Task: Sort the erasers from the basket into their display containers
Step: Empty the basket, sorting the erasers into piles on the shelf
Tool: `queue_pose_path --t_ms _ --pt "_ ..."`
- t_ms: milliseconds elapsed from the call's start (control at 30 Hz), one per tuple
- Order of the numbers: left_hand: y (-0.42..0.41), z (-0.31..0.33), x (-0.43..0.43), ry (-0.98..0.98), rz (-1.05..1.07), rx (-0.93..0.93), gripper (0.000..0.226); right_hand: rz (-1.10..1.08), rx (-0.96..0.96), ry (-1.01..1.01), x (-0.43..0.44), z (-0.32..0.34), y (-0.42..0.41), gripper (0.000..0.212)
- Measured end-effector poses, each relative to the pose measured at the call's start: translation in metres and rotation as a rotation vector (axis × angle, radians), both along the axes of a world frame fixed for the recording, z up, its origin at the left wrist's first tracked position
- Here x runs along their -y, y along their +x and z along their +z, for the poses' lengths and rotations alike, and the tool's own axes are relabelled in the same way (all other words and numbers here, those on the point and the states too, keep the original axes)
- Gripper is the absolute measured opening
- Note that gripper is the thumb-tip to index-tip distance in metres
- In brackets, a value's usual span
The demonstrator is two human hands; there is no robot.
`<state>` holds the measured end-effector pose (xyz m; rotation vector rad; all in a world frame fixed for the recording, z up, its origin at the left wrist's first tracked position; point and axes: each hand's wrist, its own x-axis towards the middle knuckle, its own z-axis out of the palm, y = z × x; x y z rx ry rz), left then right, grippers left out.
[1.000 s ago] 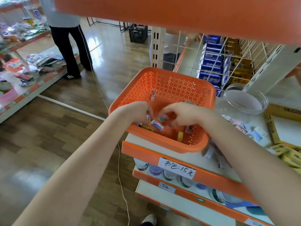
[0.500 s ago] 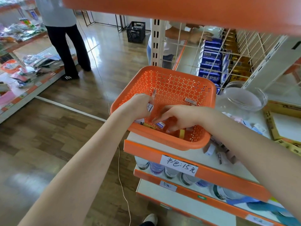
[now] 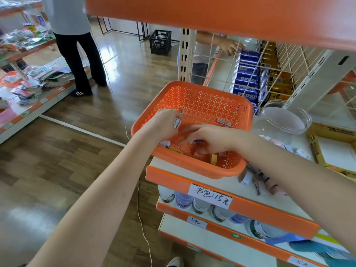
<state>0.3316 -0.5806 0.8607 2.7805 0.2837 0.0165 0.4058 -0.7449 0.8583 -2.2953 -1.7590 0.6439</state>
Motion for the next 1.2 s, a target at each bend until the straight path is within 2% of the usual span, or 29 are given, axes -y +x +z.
queue_pose_path --t_ms 67,167,233,367,467,533,600,733,1000,1067,1133,1200 --pt "0.001 -0.003 -0.002 -0.021 0.024 0.000 0.047 0.067 -0.024 -0.010 -0.001 0.000 -0.001 0.064" --pt "0.002 -0.005 -0.003 -0.035 0.014 -0.131 0.043 0.102 0.012 -0.049 -0.005 -0.007 0.003 0.059" --pt "0.001 -0.005 -0.003 -0.035 0.004 -0.170 0.041 0.049 0.085 -0.040 -0.006 -0.011 0.007 0.052" --pt "-0.003 0.003 0.000 -0.130 -0.097 -0.133 0.030 -0.174 0.245 -0.092 -0.003 -0.012 0.016 0.042" --pt "-0.009 0.012 0.000 -0.301 -0.178 -0.372 0.032 -0.330 0.321 -0.144 -0.002 -0.014 0.021 0.035" --pt "-0.009 0.012 -0.001 -0.254 -0.207 -0.508 0.030 -0.363 0.329 -0.155 -0.002 -0.016 0.021 0.030" --pt "-0.006 0.010 -0.001 -0.180 -0.219 -0.563 0.026 -0.373 0.319 -0.156 -0.002 -0.016 0.022 0.029" --pt "-0.004 0.008 0.004 -0.143 -0.205 -0.566 0.021 -0.373 0.297 -0.163 -0.003 -0.014 0.021 0.030" --pt "-0.001 0.004 0.002 -0.088 -0.100 -0.390 0.008 -0.375 0.254 -0.136 -0.004 -0.006 0.016 0.037" --pt "-0.001 0.003 0.002 -0.094 -0.090 -0.361 0.015 -0.383 0.252 -0.120 -0.004 -0.003 0.014 0.037" --pt "-0.003 0.004 0.005 -0.129 -0.146 -0.441 0.028 -0.388 0.255 -0.099 -0.003 -0.001 0.012 0.035" --pt "-0.004 0.005 0.007 -0.076 -0.213 -0.528 0.028 -0.391 0.254 -0.084 -0.002 0.000 0.011 0.034"
